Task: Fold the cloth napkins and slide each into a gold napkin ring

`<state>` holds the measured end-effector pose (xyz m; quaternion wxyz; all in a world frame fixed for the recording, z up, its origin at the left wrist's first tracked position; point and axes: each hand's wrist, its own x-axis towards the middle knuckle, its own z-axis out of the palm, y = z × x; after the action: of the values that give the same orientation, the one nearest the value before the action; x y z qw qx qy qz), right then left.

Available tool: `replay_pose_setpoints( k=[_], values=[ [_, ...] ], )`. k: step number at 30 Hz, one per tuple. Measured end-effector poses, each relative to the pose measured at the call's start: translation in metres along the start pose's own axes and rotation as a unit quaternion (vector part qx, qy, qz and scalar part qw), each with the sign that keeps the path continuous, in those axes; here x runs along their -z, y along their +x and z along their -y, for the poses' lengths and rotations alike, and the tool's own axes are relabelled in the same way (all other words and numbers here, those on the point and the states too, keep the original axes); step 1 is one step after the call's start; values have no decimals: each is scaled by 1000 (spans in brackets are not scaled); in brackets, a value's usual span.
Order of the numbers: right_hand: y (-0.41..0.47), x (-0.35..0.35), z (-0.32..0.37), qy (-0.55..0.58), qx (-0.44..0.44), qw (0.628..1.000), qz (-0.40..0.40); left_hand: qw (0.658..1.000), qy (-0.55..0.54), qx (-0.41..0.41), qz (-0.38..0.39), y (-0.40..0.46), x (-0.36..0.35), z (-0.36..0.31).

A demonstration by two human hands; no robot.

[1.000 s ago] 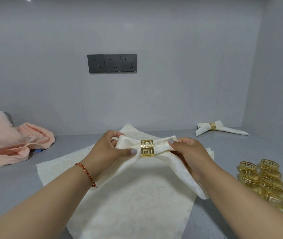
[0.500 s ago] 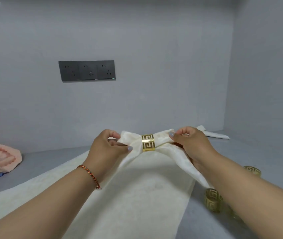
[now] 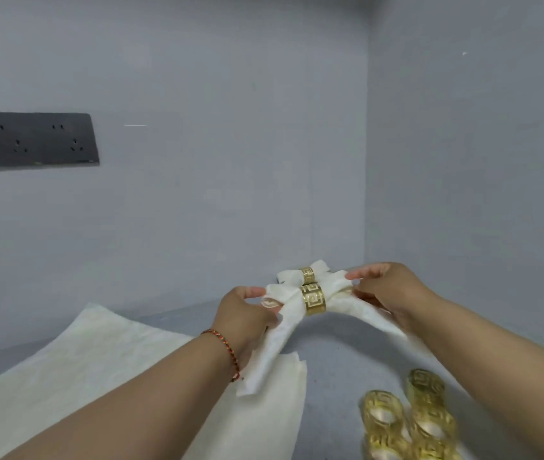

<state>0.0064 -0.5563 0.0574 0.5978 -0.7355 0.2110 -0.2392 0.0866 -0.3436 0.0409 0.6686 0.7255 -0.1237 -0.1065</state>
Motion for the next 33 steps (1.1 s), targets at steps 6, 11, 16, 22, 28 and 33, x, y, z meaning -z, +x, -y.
replay_pose_setpoints(
  k=[6, 11, 16, 22, 28, 33],
  values=[
    [90, 14, -29, -58, -52, 997, 19, 999, -19, 38, -2, 76, -61, 20],
    [150, 5, -51, -72, -66, 994, 46, 998, -21, 61, -15, 134, -86, 31],
    [197, -10, -72, -101, -44, 992, 60, 996, -28, 80, -29, 175, -98, 42],
    [218, -28, -87, -173, -35, 980, 93, 997, 37, 62, -4, 199, -104, 64],
    [211, -28, -81, -304, -14, 946, 113, 986, 159, 28, 30, 200, -102, 58],
    [202, -18, -72, -364, 9, 926, 98, 979, 200, 16, 31, 195, -93, 42]
  ],
)
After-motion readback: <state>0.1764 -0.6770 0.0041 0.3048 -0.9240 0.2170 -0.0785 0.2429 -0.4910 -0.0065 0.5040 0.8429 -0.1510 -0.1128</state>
